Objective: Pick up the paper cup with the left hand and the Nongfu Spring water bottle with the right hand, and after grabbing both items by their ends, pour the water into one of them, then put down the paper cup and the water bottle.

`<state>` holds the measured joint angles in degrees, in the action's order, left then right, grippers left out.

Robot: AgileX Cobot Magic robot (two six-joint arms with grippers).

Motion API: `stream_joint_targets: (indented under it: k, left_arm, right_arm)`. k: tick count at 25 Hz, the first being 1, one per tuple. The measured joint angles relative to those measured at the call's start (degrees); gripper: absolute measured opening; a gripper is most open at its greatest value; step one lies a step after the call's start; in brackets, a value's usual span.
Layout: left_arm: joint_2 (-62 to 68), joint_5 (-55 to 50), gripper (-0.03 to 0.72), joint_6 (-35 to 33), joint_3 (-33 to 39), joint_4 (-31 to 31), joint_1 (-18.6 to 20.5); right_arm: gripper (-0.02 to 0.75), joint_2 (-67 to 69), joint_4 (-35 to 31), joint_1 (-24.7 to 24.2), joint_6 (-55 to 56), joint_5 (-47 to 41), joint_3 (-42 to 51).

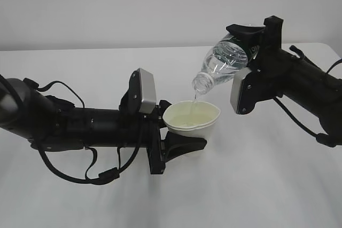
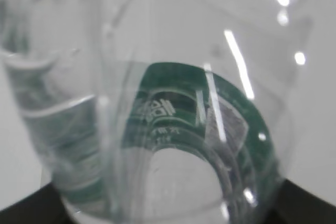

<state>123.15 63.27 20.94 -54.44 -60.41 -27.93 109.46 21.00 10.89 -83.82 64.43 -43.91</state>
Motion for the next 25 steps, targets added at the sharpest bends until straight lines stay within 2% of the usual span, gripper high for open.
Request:
stream_joint_targets:
  k: [25]
  left_arm:
    - [0.0,-0.2,0.413,0.0,0.0,0.0,0.0]
  right_arm:
    - [0.446,0.0,0.0,0.0,0.0,0.0,0.0]
